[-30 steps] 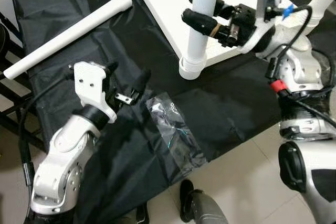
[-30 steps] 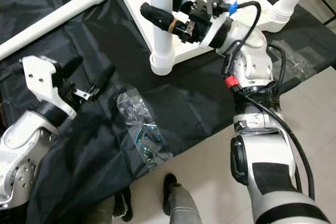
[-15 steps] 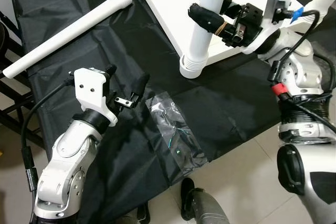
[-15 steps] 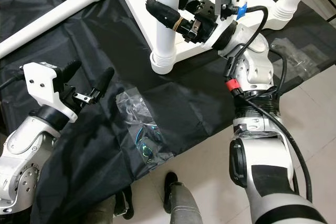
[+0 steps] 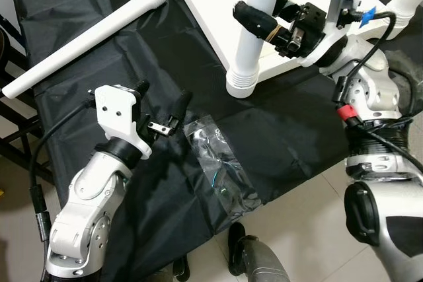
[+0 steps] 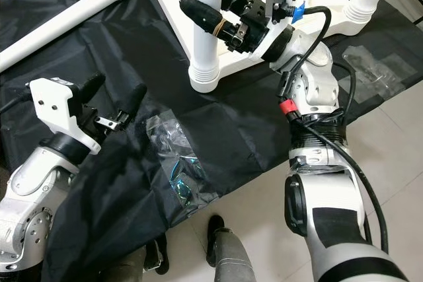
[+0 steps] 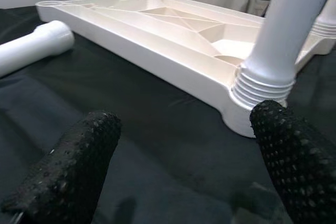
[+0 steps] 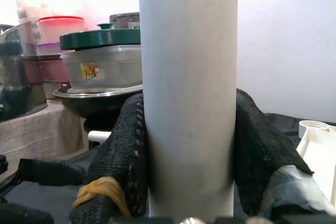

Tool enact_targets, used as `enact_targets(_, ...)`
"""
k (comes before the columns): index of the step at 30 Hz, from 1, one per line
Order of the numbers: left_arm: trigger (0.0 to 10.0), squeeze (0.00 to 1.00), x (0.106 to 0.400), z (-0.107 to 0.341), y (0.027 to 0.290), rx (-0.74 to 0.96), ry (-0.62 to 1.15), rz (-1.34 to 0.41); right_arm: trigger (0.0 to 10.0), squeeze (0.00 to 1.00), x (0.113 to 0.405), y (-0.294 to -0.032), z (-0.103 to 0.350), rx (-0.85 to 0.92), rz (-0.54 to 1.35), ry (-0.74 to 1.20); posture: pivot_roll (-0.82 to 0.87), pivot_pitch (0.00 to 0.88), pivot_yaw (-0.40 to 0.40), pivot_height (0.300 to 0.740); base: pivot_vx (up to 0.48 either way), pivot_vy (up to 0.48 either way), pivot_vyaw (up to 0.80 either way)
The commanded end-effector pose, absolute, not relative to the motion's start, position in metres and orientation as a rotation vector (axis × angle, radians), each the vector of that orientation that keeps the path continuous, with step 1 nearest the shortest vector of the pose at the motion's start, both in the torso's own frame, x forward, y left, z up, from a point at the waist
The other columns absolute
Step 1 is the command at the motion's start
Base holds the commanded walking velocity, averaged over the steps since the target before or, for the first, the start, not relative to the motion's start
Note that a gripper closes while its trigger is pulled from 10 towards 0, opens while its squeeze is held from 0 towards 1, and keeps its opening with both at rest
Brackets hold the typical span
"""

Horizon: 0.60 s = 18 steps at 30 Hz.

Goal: Building children table

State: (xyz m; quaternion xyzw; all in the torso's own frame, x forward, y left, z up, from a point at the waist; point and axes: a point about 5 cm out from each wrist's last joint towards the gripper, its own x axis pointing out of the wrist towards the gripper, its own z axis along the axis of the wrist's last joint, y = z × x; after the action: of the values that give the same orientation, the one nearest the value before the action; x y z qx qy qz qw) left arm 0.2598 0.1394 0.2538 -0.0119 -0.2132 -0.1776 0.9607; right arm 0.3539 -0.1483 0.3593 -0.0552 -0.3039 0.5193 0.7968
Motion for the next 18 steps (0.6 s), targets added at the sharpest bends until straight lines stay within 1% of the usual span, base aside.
enact_targets(1, 10.0, 0.00, 0.256, 0.252, 0.139, -0.030, -0.424, -0.366, 10.0, 0.00, 0.355, -0.141, 0.345, -0.102, 1.144, -0.597, 0.05, 0.417, 0.015, 0.740, 0.000, 0.000, 0.00)
enact_targets(7, 10.0, 0.00, 0.256, 0.253, 0.139, -0.031, -0.425, -0.367, 10.0, 0.00, 0.356, -0.140, 0.343, -0.110, 1.128, -0.586, 0.05, 0.419, 0.014, 0.740, 0.000, 0.000, 0.00)
enact_targets(10, 10.0, 0.00, 0.256, 0.254, 0.136, -0.040, -0.430, -0.373, 10.0, 0.00, 0.358, -0.132, 0.331, -0.176, 1.005, -0.506, 0.04, 0.424, 0.009, 0.740, 0.000, 0.000, 0.00)
enact_targets(11, 10.0, 0.00, 0.256, 0.254, 0.136, -0.040, -0.430, -0.373, 10.0, 0.00, 0.358, -0.132, 0.331, -0.176, 1.005, -0.506, 0.04, 0.424, 0.009, 0.740, 0.000, 0.000, 0.00)
enact_targets(12, 10.0, 0.00, 0.256, 0.254, 0.136, -0.041, -0.431, -0.373, 10.0, 0.00, 0.358, -0.130, 0.328, -0.151, 0.954, -0.490, 0.03, 0.423, 0.003, 0.740, 0.000, 0.000, 0.00)
enact_targets(14, 10.0, 0.00, 0.256, 0.254, 0.136, -0.041, -0.431, -0.373, 10.0, 0.00, 0.358, -0.130, 0.328, -0.151, 0.954, -0.490, 0.03, 0.423, 0.003, 0.740, 0.000, 0.000, 0.00)
enact_targets(15, 10.0, 0.00, 0.255, 0.254, 0.136, -0.042, -0.431, -0.373, 10.0, 0.00, 0.357, -0.127, 0.323, -0.128, 0.894, -0.481, 0.03, 0.424, -0.002, 0.740, 0.000, 0.000, 0.00)
enact_targets(16, 10.0, 0.00, 0.255, 0.254, 0.136, -0.042, -0.431, -0.373, 10.0, 0.00, 0.357, -0.127, 0.323, -0.128, 0.894, -0.481, 0.03, 0.424, -0.002, 0.740, 0.000, 0.000, 0.00)
enact_targets(18, 10.0, 0.00, 0.255, 0.254, 0.137, -0.043, -0.434, -0.368, 10.0, 0.00, 0.352, -0.118, 0.298, -0.120, 0.695, -0.405, 0.03, 0.417, -0.007, 0.740, 0.000, 0.000, 0.00)
